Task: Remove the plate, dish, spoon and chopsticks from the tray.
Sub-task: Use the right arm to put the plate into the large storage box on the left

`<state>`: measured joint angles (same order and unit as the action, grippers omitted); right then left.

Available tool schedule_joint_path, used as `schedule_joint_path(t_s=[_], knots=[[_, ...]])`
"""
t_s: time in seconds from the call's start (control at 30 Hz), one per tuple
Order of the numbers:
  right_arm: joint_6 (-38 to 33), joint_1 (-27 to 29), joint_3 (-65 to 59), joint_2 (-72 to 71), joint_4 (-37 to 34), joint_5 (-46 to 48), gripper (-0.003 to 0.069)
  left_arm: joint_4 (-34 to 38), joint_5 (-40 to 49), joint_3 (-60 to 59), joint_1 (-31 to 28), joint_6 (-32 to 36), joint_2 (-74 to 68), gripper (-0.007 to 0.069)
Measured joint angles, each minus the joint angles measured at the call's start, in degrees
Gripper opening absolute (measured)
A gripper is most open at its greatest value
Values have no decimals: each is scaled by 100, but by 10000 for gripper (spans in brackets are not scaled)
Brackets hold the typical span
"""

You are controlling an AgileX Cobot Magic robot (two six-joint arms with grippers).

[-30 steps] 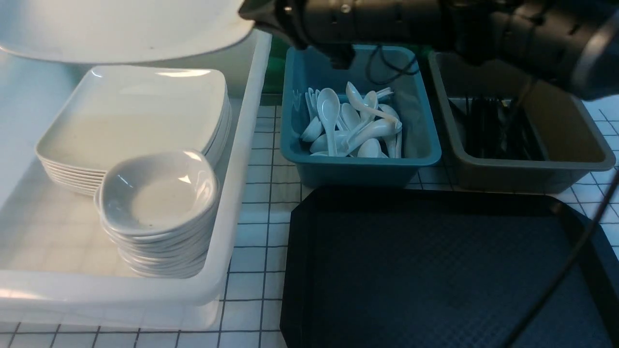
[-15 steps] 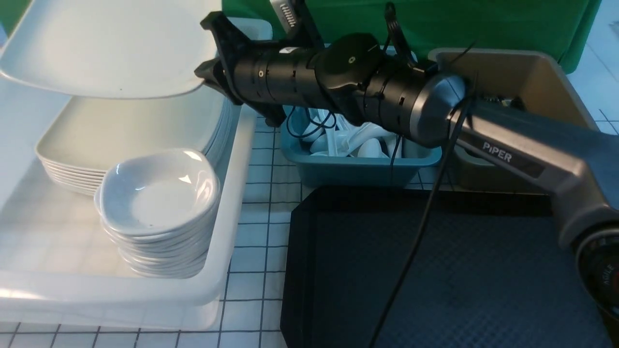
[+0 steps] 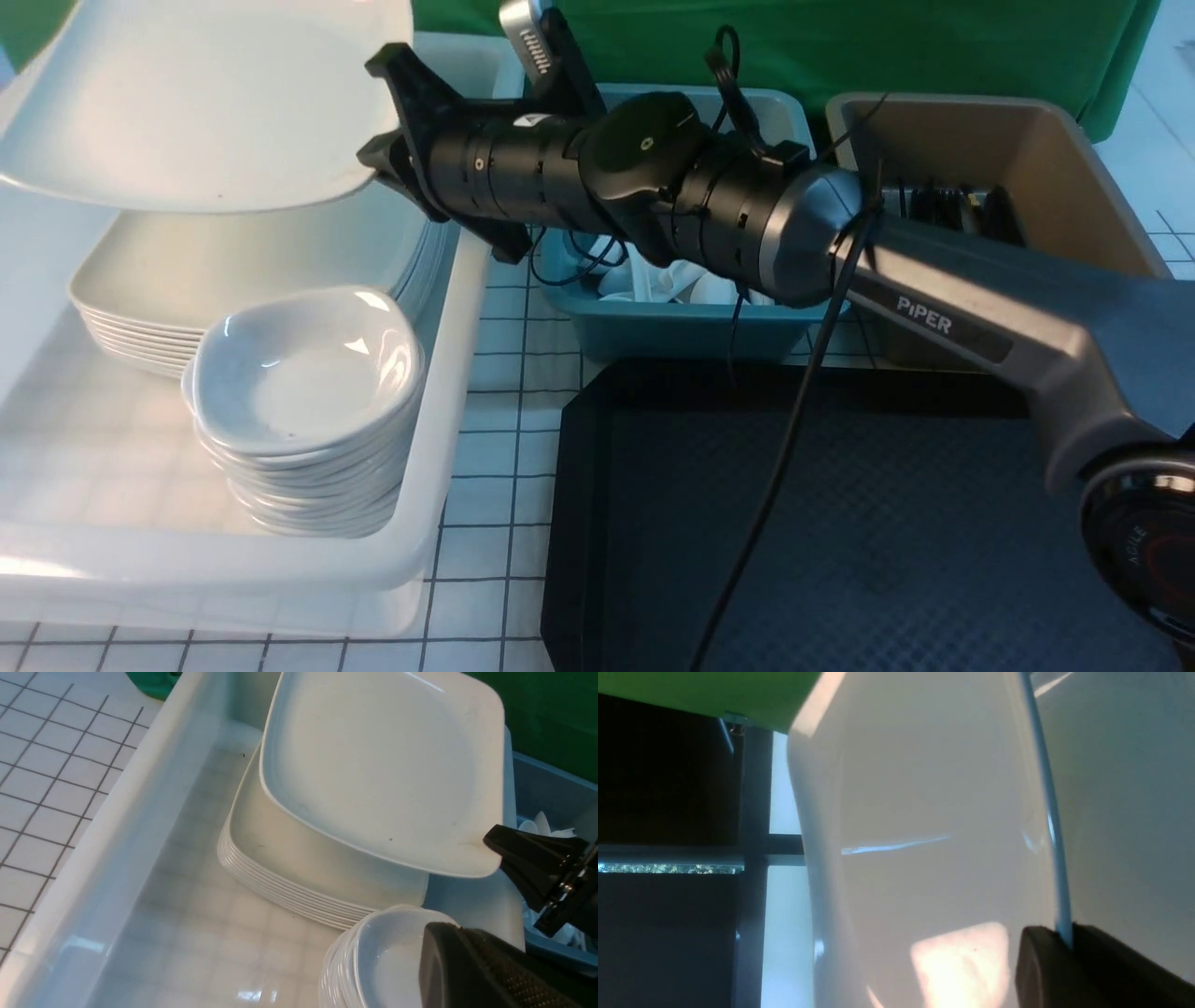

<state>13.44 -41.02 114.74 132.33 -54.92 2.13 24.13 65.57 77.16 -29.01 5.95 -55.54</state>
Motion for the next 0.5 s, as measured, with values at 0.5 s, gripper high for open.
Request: schedule_joint_path(t_s=[0.5], knots=[[131, -11, 24, 81, 34, 173, 247, 130, -20, 0, 0, -2, 0, 21]])
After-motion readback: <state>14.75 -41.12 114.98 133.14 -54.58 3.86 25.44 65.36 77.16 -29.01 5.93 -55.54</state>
